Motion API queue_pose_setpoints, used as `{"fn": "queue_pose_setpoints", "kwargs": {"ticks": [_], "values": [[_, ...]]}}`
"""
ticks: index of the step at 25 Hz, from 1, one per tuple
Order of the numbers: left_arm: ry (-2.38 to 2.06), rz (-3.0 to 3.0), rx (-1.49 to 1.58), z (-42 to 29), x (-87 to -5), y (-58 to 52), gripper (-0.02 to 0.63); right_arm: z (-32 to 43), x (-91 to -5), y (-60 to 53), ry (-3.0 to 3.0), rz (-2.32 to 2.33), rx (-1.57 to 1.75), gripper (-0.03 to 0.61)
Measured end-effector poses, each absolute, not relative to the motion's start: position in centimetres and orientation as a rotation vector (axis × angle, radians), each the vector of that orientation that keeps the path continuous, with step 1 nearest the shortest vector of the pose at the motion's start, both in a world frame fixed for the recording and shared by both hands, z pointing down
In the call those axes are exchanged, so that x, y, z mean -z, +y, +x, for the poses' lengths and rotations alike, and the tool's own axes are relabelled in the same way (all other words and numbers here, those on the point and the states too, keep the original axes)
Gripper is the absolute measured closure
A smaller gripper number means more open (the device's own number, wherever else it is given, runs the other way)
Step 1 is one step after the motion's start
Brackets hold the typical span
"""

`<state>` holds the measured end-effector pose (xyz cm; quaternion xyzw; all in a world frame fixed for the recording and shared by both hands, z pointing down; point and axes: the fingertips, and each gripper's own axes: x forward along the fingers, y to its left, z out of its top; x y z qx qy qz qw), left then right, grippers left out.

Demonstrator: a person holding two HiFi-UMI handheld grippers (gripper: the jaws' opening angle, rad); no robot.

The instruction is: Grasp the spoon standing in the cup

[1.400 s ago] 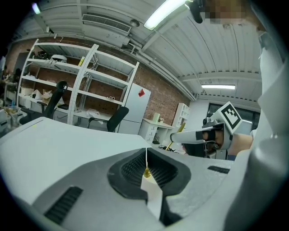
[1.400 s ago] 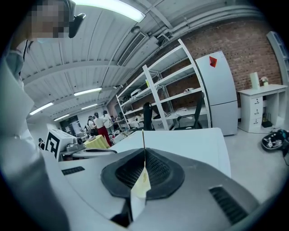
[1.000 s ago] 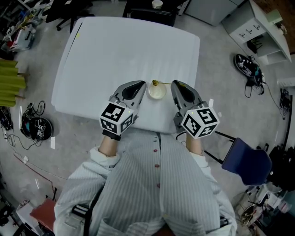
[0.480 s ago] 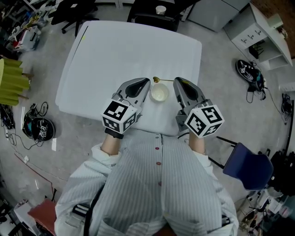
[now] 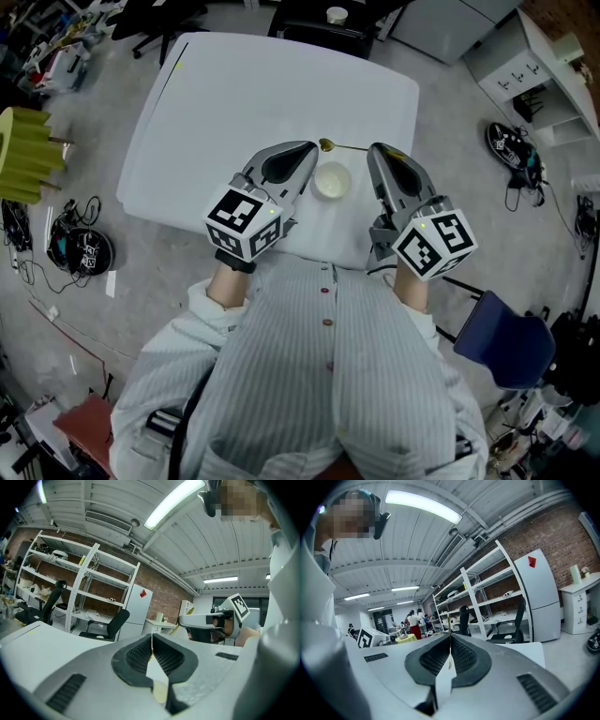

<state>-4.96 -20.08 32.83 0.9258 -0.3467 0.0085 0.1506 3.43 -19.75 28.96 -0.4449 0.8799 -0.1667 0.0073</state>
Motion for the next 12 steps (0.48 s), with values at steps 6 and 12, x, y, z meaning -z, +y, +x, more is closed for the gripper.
{"fn": "queue_pose_setpoints", "kwargs": {"ticks": [6, 12], "values": [[-0.98, 2.689, 0.02, -5.2, -31.2, -19.7, 0.6, 3.4, -27.6, -19.4, 2.744, -1.37, 0.478, 0.566], [-0.959, 2.702, 0.036, -5.1, -30.5, -19.8, 0.6, 3.5, -26.9, -19.3, 2.752, -1.364, 0.457, 0.566]]}}
